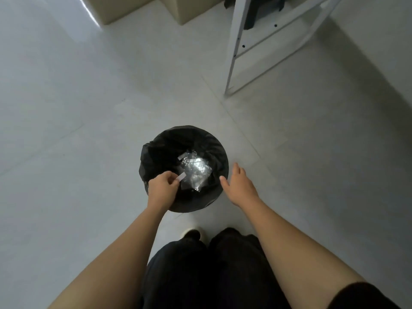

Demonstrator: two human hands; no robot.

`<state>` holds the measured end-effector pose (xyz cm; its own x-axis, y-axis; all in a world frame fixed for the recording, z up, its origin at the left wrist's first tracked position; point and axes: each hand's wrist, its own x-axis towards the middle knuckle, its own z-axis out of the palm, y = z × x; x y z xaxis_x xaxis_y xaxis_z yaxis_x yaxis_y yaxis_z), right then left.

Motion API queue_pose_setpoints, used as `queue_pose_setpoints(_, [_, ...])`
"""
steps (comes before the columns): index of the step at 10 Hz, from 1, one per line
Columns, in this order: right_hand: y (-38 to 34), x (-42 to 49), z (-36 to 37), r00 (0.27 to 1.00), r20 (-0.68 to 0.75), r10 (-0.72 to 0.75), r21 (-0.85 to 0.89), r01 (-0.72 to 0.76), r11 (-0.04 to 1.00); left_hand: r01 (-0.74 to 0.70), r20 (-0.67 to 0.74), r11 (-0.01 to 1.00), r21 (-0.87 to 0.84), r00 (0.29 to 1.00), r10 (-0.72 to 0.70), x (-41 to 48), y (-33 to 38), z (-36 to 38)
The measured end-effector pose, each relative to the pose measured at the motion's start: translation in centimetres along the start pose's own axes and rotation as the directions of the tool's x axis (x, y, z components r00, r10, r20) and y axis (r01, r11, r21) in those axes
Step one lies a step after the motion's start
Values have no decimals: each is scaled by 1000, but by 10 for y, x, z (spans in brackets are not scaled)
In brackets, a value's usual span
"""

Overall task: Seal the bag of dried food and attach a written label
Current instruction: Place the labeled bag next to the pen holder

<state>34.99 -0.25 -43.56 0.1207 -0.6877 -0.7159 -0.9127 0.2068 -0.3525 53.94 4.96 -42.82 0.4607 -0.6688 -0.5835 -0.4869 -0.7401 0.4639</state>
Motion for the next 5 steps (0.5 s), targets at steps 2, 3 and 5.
queue_pose_setpoints(2, [19, 50, 42, 998, 4, 63, 131, -63, 989, -4, 25, 997, 74, 1000, 2, 47, -32, 44])
queue_pose_setpoints(3, [23, 61, 53, 997, 9, 83, 185, -83, 979, 14, 35, 999, 52, 999, -16, 60, -42, 57])
queue_pose_setpoints(5, [25, 63, 60, 995, -13, 97, 279, -89, 956, 97, 43, 993, 62, 994, -100, 63, -49, 66])
